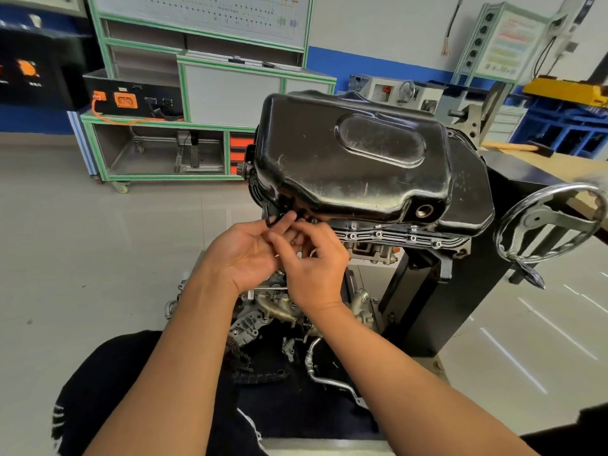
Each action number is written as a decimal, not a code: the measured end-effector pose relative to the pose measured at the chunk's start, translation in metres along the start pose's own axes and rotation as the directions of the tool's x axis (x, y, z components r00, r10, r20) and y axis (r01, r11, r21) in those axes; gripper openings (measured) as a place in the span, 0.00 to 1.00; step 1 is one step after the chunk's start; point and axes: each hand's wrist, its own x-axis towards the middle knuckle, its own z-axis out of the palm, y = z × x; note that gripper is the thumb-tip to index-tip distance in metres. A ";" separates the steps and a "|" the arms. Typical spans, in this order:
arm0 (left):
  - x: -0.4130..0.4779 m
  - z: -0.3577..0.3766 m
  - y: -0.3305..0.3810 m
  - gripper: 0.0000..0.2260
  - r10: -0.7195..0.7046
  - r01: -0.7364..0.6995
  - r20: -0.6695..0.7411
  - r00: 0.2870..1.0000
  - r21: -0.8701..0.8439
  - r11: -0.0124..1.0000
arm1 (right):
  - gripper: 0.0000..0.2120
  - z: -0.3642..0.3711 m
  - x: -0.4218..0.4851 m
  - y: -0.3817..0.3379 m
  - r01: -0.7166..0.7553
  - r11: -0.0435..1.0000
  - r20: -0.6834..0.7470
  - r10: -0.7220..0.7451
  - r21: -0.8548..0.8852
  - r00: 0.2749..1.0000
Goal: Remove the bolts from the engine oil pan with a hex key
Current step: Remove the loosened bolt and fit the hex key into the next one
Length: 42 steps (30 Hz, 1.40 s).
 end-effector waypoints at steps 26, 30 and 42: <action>-0.011 -0.007 -0.006 0.13 0.722 -0.440 0.441 0.533 0.873 -0.209 | 0.09 0.004 0.017 -0.007 0.280 0.955 0.059 -0.275 -0.098 0.960; -0.006 -0.009 -0.007 0.11 0.673 -0.460 0.599 0.433 0.789 -0.406 | 0.10 0.005 0.016 -0.003 0.290 0.954 0.065 -0.285 -0.079 0.956; 0.006 -0.019 -0.013 0.08 0.835 -0.443 0.480 0.270 0.832 -0.335 | 0.08 0.015 0.010 -0.001 0.075 0.991 0.027 -0.079 0.110 0.997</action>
